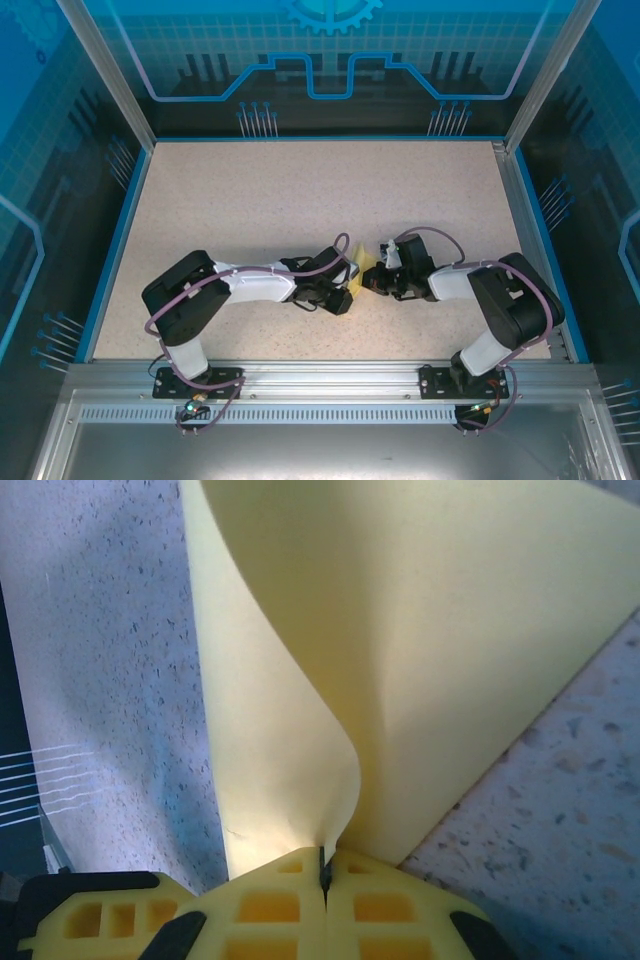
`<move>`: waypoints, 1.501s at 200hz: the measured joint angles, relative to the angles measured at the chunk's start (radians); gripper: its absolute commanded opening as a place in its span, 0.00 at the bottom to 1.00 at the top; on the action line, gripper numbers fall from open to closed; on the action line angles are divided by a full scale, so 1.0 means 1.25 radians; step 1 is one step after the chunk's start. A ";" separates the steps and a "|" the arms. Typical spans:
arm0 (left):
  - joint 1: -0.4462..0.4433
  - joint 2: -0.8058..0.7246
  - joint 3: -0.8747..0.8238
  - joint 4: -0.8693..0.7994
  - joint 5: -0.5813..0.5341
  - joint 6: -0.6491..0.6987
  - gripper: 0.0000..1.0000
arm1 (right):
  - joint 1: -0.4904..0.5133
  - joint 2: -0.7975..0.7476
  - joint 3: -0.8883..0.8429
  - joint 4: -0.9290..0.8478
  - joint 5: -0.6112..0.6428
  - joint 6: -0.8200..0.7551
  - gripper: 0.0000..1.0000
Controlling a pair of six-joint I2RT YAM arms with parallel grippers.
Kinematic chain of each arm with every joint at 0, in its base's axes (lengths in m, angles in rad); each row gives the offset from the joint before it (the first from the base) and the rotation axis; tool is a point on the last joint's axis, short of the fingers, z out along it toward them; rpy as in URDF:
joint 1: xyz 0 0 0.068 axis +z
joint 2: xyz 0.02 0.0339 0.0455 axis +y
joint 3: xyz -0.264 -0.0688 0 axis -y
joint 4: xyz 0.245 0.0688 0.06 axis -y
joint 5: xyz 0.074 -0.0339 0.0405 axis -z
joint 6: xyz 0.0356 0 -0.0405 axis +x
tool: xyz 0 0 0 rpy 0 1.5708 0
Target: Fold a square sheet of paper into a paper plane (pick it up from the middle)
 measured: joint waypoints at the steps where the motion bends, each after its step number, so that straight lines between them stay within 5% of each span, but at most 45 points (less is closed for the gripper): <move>1: 0.000 0.000 0.000 0.000 0.000 0.001 0.23 | 0.000 0.000 0.001 -0.001 0.001 -0.001 0.00; 228: -0.038 -0.065 -0.017 -0.102 -0.007 0.056 0.32 | 0.021 0.004 0.047 -0.089 0.043 -0.036 0.00; 300: -0.026 -0.128 -0.005 -0.067 0.019 0.013 0.18 | 0.027 0.007 0.047 -0.077 0.047 -0.036 0.00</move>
